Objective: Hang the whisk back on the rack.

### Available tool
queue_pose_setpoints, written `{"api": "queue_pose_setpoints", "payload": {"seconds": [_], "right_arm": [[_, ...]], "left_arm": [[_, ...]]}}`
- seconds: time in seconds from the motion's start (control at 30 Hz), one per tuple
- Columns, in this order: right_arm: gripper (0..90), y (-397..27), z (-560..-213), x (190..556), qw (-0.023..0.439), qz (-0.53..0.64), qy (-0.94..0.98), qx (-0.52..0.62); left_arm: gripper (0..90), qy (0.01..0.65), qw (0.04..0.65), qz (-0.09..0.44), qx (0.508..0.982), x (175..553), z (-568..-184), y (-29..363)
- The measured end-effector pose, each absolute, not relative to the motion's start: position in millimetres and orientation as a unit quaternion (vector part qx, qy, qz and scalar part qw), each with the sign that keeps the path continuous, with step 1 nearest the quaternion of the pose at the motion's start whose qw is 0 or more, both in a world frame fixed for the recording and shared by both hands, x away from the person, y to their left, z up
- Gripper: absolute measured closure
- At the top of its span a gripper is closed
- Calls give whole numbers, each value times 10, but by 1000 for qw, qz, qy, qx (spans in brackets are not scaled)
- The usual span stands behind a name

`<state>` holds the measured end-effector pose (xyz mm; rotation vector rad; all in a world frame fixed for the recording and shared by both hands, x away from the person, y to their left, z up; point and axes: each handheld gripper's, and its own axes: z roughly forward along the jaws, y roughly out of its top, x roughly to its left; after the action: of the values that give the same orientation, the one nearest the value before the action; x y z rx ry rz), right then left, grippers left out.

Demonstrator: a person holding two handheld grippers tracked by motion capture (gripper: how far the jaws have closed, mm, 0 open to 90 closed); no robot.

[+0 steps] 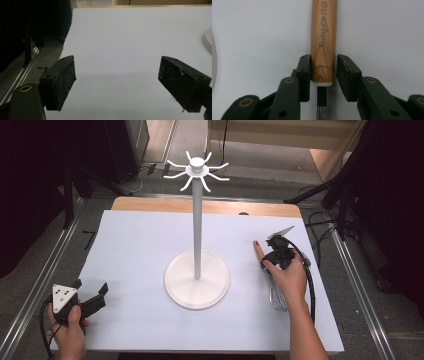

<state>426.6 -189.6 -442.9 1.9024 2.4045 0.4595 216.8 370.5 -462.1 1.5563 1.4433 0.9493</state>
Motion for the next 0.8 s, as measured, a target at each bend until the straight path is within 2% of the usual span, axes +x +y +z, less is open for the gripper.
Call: {"api": "queue_pose_setpoints", "payload": {"seconds": [0.33, 0.8], "right_arm": [[699, -1697, -4450, 4339, 41, 83, 781, 617], [703, -1705, -4456, 4333, 42, 89, 777, 621]], "left_arm": [[152, 570, 397, 375, 614, 2168, -4621, 3703], [153, 570, 396, 375, 614, 2170, -4622, 3701]]}}
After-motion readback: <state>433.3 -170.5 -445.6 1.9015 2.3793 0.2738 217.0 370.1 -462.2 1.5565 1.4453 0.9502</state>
